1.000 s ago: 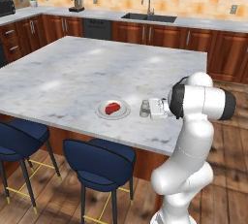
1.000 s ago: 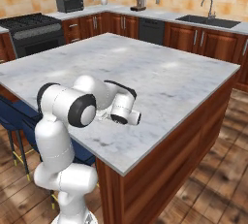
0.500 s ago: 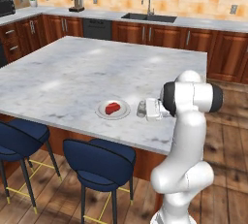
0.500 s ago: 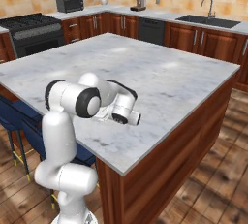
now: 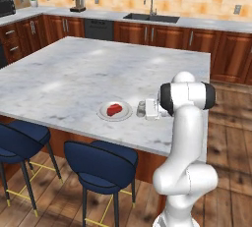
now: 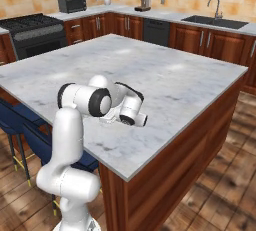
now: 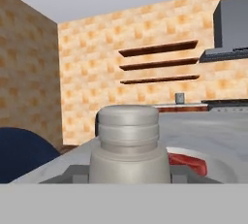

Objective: Retrieve the shaker from the cabinet and place it next the steak on a plate on the dining table.

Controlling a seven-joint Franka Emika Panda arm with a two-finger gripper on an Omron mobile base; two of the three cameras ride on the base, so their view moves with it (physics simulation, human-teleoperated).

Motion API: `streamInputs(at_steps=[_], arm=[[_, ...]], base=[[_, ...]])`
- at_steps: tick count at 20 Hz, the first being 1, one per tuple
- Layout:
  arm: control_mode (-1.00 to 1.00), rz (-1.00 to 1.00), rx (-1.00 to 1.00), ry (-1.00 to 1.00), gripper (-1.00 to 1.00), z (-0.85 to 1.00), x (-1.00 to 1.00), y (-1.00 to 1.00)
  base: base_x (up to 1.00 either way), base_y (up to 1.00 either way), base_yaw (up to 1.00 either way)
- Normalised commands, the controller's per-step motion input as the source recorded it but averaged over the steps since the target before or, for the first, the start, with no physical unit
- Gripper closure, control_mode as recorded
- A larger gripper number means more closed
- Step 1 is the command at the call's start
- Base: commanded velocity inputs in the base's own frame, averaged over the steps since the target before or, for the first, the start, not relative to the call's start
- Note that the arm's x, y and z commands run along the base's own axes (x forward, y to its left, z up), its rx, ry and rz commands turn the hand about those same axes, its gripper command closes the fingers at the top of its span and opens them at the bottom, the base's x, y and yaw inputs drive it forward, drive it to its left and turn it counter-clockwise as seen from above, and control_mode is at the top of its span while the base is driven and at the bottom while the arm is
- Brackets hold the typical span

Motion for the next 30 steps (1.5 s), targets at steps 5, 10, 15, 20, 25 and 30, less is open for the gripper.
streamInputs(at_steps=[5, 10, 15, 20, 25, 30], arm=[[-1.0, 0.0, 0.0, 0.0, 1.0, -0.4, 0.46, 0.0], [-1.0, 0.0, 0.0, 0.0, 1.0, -0.38, 0.44, 0.0], [-1.0, 0.0, 0.0, 0.0, 1.0, -0.28, 0.31, 0.01], [-1.0, 0.0, 0.0, 0.0, -1.0, -0.21, 0.0, 0.0], [-1.0, 0.0, 0.0, 0.0, -1.0, -0.05, -0.24, -0.3], [-1.0, 0.0, 0.0, -0.01, -1.0, 0.0, -0.33, -0.47]], base=[[0.0, 0.0, 0.0], [0.0, 0.0, 0.0], [0.0, 0.0, 0.0], [0.0, 0.0, 0.0], [0.0, 0.0, 0.0], [0.0, 0.0, 0.0]])
